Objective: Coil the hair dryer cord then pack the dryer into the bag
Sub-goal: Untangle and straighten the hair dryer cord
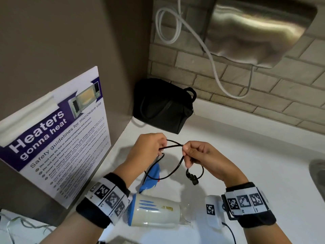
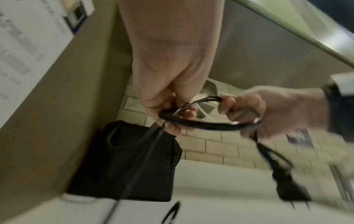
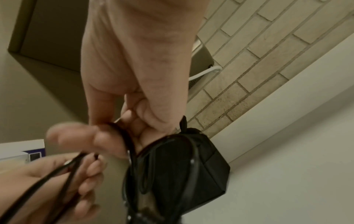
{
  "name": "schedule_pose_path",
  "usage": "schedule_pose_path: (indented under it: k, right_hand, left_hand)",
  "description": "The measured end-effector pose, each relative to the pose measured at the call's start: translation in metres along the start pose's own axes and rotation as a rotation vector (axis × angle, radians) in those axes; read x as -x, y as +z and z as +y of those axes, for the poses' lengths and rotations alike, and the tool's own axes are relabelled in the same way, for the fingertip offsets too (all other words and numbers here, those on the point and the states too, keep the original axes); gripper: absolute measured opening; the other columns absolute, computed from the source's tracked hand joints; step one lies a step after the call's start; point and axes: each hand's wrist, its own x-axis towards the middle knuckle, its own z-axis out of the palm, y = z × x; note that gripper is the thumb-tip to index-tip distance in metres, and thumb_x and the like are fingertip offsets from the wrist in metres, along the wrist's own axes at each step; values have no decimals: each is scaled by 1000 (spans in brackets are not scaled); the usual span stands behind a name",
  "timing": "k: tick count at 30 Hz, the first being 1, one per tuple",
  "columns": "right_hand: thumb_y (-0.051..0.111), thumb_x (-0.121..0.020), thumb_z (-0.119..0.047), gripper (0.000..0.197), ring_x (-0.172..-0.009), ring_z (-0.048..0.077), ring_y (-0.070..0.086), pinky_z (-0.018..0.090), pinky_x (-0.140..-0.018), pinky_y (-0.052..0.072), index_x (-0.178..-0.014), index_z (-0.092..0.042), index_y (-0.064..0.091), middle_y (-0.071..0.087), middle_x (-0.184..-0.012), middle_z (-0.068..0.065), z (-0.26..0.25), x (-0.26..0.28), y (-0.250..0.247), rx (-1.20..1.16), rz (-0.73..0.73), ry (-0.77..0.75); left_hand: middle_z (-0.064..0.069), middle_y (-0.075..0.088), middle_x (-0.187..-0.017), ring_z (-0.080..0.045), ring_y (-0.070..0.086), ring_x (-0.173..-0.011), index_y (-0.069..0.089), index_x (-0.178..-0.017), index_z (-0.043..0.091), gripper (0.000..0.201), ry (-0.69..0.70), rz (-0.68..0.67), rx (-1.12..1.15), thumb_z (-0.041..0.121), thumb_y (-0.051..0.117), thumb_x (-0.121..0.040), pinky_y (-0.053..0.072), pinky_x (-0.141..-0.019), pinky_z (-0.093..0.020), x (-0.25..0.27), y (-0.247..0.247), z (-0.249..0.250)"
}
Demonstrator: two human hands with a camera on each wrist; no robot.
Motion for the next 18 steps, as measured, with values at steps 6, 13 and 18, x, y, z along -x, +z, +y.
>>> schedule_pose_path:
  k: [6,13,18]
  right_hand:
    - [56,-94,-17,13,-86,21,71,24,-74,54,-89,-6,59,75,-97,17,12,6,-10,-22,60,24]
    - [65,-84,-30,24,-101,29,68,30,-82,55,-89,-9,53,72,-104,20,36,9,-30,-274,143,-2]
    - [68,-84,-34,29,-99,32,66,32,-89,51,-91,-9,56,67,-78,12,47,11,-30,-354,95,-89]
  left_hand:
    - [-9,65,-75,-20,71,-58,62,-77,10,28,-175,177,352,10,42,-97,52,-54,-18,1,-17,-13]
    - [-7,60,-80,-15,67,-47,56,-84,12,27,-292,207,521,22,39,-102,57,-51,-23,3,-37,-22]
    - [-4,63,-78,-13,64,-42,56,-87,15,24,-359,216,551,26,40,-101,52,-47,-23,1,-35,-13]
